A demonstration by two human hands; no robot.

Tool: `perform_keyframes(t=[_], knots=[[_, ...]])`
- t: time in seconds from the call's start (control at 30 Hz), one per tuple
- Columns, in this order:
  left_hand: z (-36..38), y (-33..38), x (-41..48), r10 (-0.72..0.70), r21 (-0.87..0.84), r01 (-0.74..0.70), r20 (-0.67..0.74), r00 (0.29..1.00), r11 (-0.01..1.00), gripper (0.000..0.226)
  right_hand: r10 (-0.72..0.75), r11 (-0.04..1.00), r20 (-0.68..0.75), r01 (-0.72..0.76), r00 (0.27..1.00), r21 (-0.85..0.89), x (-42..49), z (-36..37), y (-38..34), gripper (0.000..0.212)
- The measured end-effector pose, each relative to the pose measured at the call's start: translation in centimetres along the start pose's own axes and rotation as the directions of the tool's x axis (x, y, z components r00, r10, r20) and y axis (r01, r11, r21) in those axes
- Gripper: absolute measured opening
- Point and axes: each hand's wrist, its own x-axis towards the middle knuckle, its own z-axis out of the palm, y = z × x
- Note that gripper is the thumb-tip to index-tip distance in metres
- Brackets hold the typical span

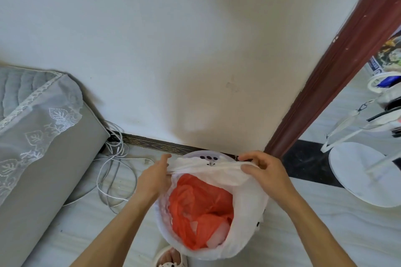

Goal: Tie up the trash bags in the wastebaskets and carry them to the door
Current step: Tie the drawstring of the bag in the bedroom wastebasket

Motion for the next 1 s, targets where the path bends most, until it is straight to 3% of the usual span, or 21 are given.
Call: perform_keyframes(t=[0.13,0.23,0.33,0.47,0.53,0.67,0.73,0.87,1.0], knots=[[-0.2,-0.1,-0.7,-0.018,-0.041,0.021,0.071,0.997,0.999,0.027,0.14,0.984,-0.036,-0.143,0.99,-0.11,-3.6,-1.8,4.2,0.032],[-0.4,-1.4,-2.7,-0.048,-0.042,0.054,0.125,0.991,0.998,0.033,0.265,0.957,-0.04,-0.268,0.963,-0.114,-6.4,-1.2,7.2,0.047],[-0.6,-3.0,-5.1,-0.085,-0.089,0.098,0.133,0.987,0.991,0.033,0.36,0.896,-0.134,-0.382,0.923,-0.226,-8.4,0.0,9.7,0.062],[-1.2,-3.8,-8.6,-0.124,-0.184,0.144,0.115,0.986,0.972,0.033,0.442,0.894,-0.015,-0.442,0.897,-0.073,-9.4,1.2,11.6,0.035],[-2.0,-3.3,-10.2,-0.132,-0.247,0.161,0.129,0.983,0.956,0.034,0.426,0.896,-0.059,-0.43,0.903,-0.113,-9.5,1.2,11.1,0.023],[-4.5,-1.6,-12.0,-0.166,-0.337,0.209,0.151,0.974,0.918,0.052,0.322,0.923,-0.259,-0.363,0.911,-0.129,-9.6,-0.2,7.5,0.023],[-6.0,-0.3,-12.3,-0.157,-0.454,0.215,0.162,0.974,0.865,0.061,0.285,0.937,-0.255,-0.325,0.924,-0.13,-9.3,-0.9,5.3,0.024],[-10.2,3.7,-12.0,-0.071,-0.725,0.178,0.176,0.982,0.665,0.034,0.185,0.975,-0.193,-0.204,0.964,-0.085,-7.9,-2.9,0.6,0.028],[-13.3,6.4,-11.3,-0.085,-0.854,0.145,0.118,0.989,0.499,0.014,0.121,0.98,-0.256,-0.074,0.959,0.186,-6.4,-5.3,-4.1,0.016]])
